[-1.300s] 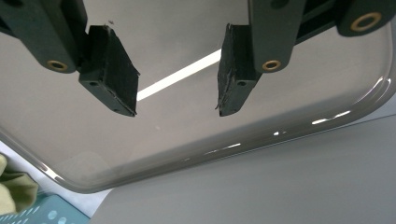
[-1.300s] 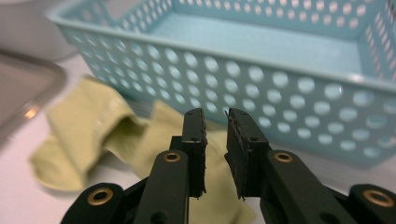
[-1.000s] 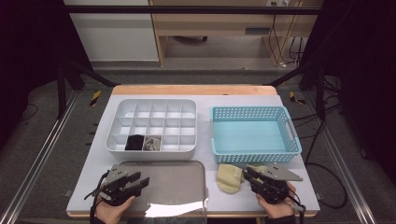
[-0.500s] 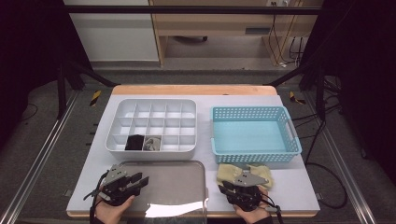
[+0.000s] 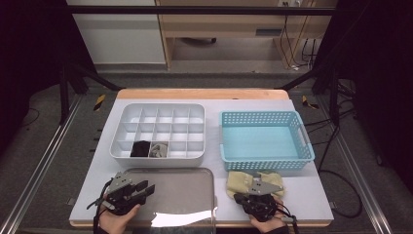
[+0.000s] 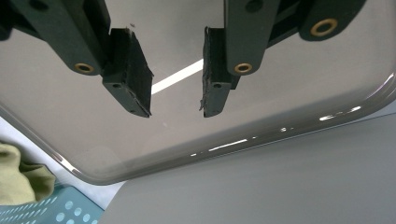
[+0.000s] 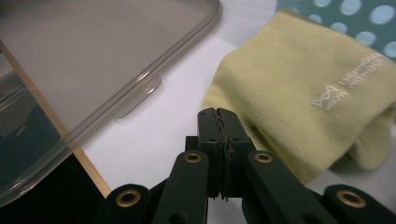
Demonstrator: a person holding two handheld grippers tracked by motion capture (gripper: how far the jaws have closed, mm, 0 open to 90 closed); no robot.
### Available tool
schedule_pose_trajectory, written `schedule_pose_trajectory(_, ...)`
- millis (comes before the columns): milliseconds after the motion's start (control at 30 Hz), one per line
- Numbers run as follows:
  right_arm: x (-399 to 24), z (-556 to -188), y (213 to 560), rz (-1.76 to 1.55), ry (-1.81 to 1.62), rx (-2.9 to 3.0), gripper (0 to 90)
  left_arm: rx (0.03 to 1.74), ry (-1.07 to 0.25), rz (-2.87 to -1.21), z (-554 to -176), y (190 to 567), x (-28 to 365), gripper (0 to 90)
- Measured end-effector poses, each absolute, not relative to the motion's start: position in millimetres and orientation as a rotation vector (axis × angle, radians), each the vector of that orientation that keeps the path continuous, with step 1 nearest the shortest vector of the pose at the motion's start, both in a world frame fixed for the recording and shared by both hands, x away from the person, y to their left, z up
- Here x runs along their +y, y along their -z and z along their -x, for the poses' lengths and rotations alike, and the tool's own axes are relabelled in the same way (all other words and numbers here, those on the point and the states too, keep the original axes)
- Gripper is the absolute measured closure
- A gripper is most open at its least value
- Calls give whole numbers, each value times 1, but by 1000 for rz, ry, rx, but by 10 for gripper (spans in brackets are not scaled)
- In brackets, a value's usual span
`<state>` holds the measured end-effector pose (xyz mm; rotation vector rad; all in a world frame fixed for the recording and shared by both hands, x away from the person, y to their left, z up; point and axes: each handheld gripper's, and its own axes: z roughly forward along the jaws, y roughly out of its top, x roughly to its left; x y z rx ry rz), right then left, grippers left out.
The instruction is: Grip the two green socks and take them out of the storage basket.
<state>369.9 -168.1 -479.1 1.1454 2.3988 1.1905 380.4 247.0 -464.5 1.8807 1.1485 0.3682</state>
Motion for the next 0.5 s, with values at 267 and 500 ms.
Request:
schedule_pose_trajectory(267, -191, -366, 473, -1200, -1165, 2343, 894, 1148, -371, -1878, -379, 464, 247, 620)
schedule_pose_trajectory(500, -212, -364, 467, -1255, -1116, 2272, 886, 1149, -372, -1878, -379, 464, 247, 620)
